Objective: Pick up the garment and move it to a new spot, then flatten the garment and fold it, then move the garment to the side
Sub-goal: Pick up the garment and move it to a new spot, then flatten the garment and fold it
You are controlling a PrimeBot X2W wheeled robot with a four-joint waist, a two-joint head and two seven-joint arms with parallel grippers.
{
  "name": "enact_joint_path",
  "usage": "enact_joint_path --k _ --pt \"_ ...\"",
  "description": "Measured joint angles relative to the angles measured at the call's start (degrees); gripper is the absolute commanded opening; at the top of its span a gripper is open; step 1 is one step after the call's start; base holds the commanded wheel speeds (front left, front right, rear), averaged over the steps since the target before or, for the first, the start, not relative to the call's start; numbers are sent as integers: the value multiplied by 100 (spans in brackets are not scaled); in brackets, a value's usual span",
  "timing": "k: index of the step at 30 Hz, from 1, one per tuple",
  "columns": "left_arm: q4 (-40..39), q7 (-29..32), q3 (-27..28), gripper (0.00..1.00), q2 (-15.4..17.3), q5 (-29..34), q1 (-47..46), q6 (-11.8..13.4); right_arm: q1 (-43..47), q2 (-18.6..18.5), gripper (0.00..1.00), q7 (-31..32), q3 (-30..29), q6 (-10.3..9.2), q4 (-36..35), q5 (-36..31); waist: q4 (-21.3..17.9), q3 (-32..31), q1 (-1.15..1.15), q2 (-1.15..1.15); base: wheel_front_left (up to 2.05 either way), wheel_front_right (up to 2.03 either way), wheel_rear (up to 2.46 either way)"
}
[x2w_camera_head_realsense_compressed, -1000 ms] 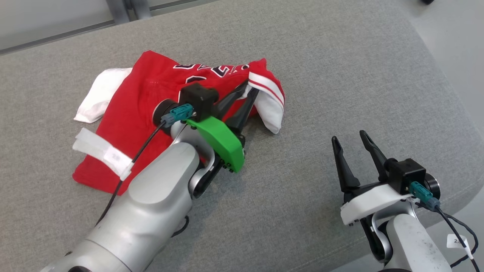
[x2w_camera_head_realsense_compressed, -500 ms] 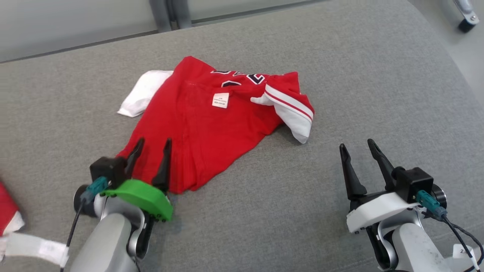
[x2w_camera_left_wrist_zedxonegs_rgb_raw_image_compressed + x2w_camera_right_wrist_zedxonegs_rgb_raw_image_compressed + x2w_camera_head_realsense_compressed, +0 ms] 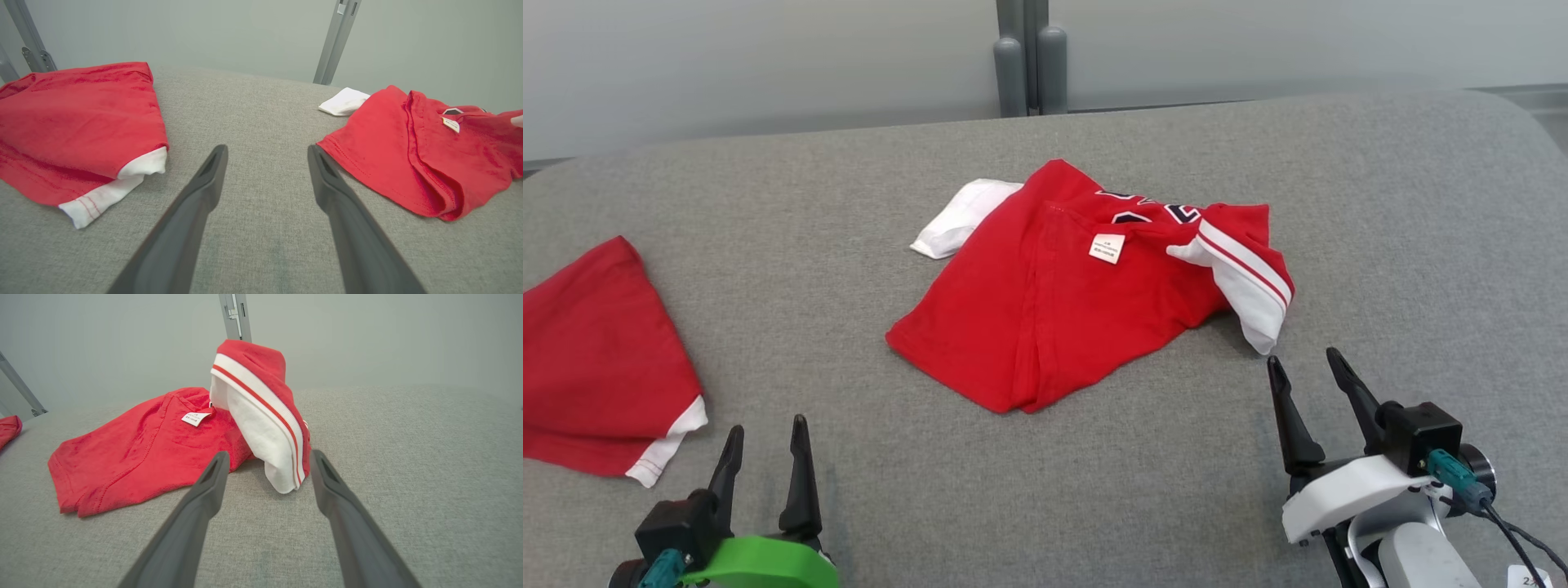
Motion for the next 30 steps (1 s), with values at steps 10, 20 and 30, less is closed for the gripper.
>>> enact_joint_path --k 10,20,30 --pt "-212 0 254 100 -257 434 516 -226 391 2 100 -1 -187 -1 112 1 382 -399 0 0 0 0 0" --pt "-253 0 -78 100 -280 307 465 -257 109 -38 100 -1 -224 -1 186 -55 596 -287 0 0 0 0 0" --pt "-277 0 -709 100 -286 31 7 -258 -1635 -553 100 0 576 0 922 -109 1136 96 0 0 0 0 0"
